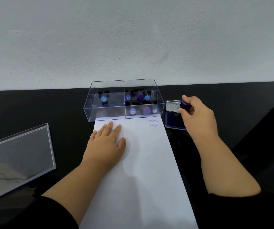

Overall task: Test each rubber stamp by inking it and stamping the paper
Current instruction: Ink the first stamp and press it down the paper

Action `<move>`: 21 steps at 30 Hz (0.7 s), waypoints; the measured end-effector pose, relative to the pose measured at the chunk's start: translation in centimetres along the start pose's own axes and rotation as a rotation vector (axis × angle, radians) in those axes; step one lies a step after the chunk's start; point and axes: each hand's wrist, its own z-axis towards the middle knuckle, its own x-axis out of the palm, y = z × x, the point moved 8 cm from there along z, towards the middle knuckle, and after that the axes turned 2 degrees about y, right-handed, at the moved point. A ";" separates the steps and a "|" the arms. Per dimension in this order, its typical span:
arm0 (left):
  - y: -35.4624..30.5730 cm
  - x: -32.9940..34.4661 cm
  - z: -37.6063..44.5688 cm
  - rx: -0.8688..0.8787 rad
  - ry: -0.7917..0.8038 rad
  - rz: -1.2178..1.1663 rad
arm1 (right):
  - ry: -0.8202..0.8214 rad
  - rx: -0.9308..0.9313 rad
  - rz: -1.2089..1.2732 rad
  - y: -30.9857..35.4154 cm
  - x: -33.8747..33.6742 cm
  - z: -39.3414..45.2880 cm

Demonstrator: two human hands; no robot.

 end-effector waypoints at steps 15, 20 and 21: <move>0.0 0.0 0.2 0.010 0.020 0.018 | 0.048 0.032 -0.168 -0.3 1.5 -0.1; -0.2 0.0 -0.1 0.013 0.017 0.013 | 0.060 0.008 -0.205 0.0 1.5 -0.3; -0.1 -0.1 0.0 0.013 0.013 0.010 | 0.063 0.003 -0.209 0.0 1.5 -0.3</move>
